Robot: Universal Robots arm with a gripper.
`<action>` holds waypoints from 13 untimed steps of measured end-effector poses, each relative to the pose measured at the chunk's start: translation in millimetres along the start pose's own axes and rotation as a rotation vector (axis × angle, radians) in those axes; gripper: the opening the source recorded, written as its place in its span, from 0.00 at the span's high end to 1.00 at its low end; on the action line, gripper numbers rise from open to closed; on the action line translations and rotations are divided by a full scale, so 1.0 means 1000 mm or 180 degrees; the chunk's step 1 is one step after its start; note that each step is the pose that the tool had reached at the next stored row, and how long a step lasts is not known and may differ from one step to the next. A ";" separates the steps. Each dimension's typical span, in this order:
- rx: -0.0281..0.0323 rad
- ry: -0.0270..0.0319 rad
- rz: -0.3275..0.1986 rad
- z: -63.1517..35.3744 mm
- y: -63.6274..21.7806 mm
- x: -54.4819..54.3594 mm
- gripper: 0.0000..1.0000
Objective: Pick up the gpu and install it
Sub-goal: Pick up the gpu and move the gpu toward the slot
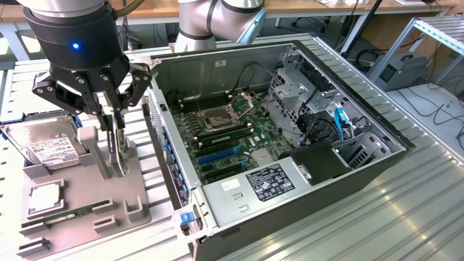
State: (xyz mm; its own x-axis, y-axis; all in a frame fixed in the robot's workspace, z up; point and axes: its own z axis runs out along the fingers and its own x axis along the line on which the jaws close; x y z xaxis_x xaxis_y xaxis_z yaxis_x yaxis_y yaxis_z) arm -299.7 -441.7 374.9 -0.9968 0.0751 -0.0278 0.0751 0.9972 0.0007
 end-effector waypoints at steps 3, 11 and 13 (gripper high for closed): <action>0.0000 0.0000 0.0000 -0.0016 0.0000 0.000 0.73; 0.0000 0.0000 0.0000 -0.0032 0.0000 0.000 0.73; 0.0000 0.0000 0.0000 -0.0037 0.0000 0.000 0.73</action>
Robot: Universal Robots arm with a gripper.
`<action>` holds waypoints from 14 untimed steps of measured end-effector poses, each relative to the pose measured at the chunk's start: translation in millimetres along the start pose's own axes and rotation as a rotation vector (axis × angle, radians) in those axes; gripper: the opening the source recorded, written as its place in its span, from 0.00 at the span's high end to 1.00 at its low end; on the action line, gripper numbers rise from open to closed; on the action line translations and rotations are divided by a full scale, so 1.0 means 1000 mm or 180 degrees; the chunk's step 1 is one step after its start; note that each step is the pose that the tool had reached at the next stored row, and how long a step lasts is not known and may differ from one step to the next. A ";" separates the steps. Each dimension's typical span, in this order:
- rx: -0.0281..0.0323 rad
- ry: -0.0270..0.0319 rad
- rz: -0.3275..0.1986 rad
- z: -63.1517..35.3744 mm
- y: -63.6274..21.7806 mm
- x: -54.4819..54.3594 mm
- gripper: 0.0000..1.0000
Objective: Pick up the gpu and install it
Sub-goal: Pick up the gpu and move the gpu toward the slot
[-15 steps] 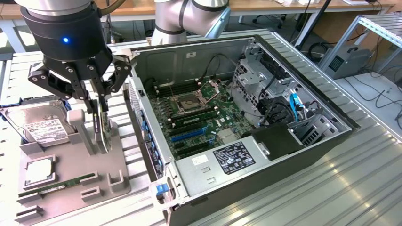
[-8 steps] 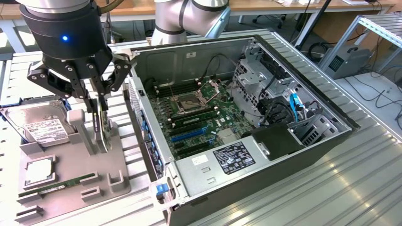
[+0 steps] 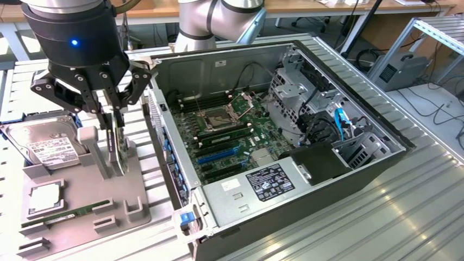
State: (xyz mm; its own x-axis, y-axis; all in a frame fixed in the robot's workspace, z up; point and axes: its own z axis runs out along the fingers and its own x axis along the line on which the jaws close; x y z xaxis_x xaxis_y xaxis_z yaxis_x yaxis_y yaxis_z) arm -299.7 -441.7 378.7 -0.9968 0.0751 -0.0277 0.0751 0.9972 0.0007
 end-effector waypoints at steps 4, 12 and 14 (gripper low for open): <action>0.0000 0.0000 0.0000 -0.0014 0.0000 0.000 0.73; 0.0000 0.0000 0.0000 -0.0052 0.0000 0.000 0.73; 0.0000 0.0000 0.0000 -0.0061 0.0000 0.000 0.73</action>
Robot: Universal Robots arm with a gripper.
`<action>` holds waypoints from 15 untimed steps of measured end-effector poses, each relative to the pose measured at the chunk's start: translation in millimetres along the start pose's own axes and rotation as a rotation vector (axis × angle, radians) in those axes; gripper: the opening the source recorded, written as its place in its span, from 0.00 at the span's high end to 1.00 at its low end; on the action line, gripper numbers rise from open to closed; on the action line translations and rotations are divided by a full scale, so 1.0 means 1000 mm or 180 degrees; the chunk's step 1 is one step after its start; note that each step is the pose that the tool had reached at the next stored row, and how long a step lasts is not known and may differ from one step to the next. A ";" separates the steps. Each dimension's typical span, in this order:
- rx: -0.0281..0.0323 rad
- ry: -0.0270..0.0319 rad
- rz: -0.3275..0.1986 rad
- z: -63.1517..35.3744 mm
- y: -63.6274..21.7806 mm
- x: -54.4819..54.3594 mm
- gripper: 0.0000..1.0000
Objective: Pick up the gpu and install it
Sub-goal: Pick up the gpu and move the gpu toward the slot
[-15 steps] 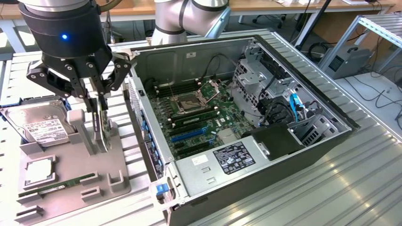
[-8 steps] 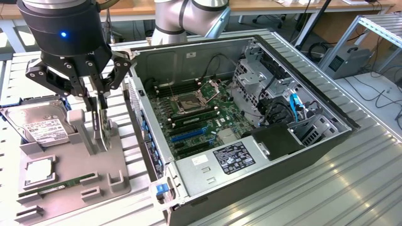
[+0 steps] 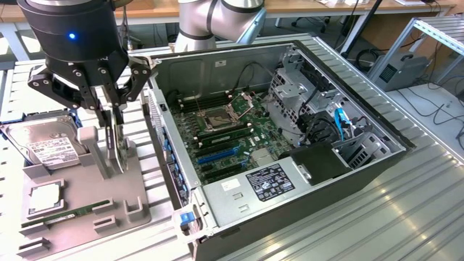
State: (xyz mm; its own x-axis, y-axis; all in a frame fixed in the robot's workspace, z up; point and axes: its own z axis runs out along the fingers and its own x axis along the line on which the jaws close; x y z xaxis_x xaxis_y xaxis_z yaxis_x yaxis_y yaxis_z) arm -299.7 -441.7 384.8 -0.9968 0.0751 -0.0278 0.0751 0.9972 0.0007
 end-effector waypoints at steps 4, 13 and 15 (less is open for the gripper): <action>0.0000 0.0000 0.0000 -0.0015 0.0000 0.000 0.73; 0.0000 0.0000 0.0000 -0.0042 0.0000 0.000 0.73; 0.0000 0.0000 0.0000 -0.0047 0.0000 0.000 0.73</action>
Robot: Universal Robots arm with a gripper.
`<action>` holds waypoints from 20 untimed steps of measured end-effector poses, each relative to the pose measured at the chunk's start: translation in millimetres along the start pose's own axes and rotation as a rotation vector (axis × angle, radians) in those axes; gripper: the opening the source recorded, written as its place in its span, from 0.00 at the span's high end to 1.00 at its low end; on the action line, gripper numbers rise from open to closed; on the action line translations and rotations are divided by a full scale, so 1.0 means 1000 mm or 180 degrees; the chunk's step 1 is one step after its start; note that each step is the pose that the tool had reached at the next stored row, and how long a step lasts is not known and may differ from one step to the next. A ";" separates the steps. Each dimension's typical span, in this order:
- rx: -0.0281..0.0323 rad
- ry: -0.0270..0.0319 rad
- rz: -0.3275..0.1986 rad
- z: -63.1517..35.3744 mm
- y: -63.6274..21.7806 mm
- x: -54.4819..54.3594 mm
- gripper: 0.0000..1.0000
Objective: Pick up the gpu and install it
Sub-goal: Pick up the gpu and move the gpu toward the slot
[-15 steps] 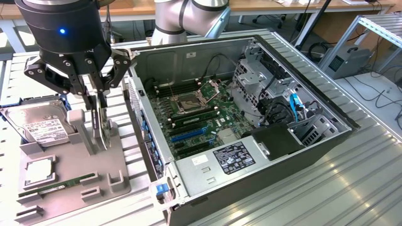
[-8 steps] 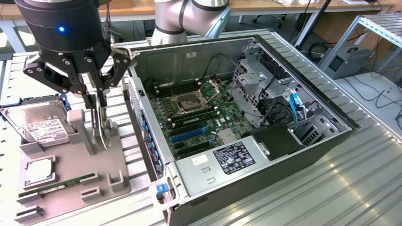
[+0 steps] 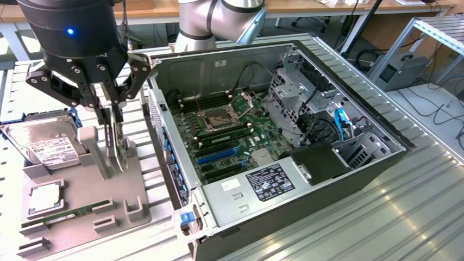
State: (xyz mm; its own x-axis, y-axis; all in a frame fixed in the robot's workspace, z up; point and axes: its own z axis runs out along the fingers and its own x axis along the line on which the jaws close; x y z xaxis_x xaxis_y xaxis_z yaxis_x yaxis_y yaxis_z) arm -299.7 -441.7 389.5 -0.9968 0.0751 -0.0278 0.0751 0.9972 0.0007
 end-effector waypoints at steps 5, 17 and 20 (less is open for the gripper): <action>0.0000 0.0000 0.0000 -0.0012 0.0000 0.000 0.73; 0.0000 0.0000 0.0000 -0.0042 0.0000 0.000 0.73; 0.0000 0.0000 0.0000 -0.0055 0.0000 0.000 0.73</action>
State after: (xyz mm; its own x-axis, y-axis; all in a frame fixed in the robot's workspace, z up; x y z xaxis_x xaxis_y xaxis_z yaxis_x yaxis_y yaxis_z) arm -299.7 -441.7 395.0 -0.9968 0.0751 -0.0278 0.0751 0.9972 0.0007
